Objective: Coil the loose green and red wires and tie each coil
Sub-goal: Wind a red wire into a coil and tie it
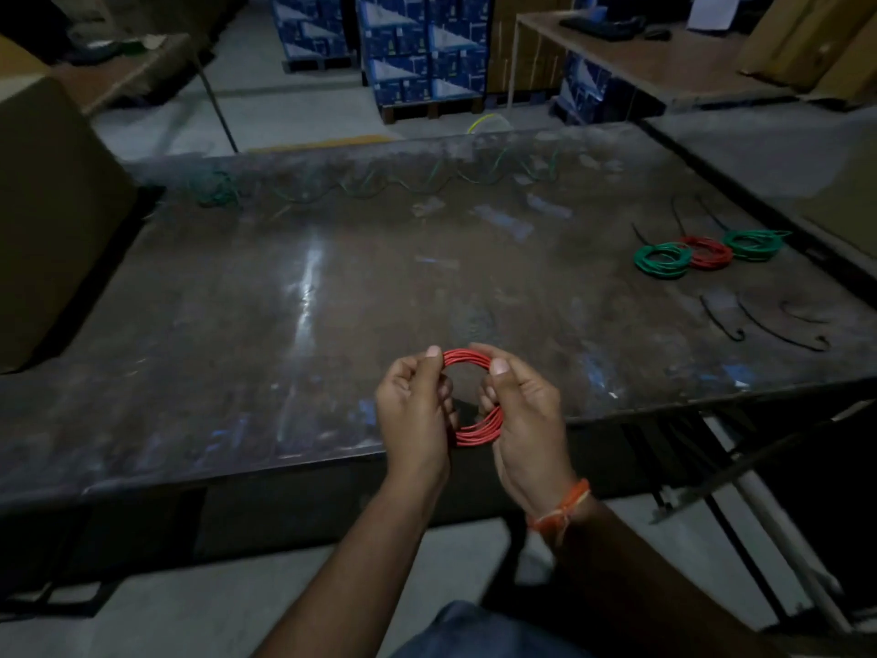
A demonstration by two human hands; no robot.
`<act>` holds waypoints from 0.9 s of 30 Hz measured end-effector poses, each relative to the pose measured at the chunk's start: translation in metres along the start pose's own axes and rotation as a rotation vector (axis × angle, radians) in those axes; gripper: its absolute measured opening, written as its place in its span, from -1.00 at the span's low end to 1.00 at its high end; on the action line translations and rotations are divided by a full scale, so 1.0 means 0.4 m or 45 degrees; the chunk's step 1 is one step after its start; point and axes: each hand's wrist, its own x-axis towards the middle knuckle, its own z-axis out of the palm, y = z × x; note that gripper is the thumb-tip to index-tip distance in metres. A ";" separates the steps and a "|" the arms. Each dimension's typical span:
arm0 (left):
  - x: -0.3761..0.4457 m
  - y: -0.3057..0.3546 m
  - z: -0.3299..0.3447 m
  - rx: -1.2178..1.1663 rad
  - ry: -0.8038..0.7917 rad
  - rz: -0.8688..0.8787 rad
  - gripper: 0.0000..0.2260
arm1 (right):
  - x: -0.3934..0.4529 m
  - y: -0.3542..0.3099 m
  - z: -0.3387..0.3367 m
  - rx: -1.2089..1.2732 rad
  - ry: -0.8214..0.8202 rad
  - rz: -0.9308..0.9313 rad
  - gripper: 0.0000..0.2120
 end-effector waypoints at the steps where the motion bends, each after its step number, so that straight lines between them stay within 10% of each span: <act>1: 0.015 -0.015 0.033 0.034 0.011 0.025 -0.80 | 0.028 -0.005 -0.022 0.026 0.043 0.003 -0.75; 27: 0.367 -0.388 0.675 0.340 -0.396 -0.004 -0.71 | 0.566 -0.087 -0.684 -1.059 0.126 0.012 -0.74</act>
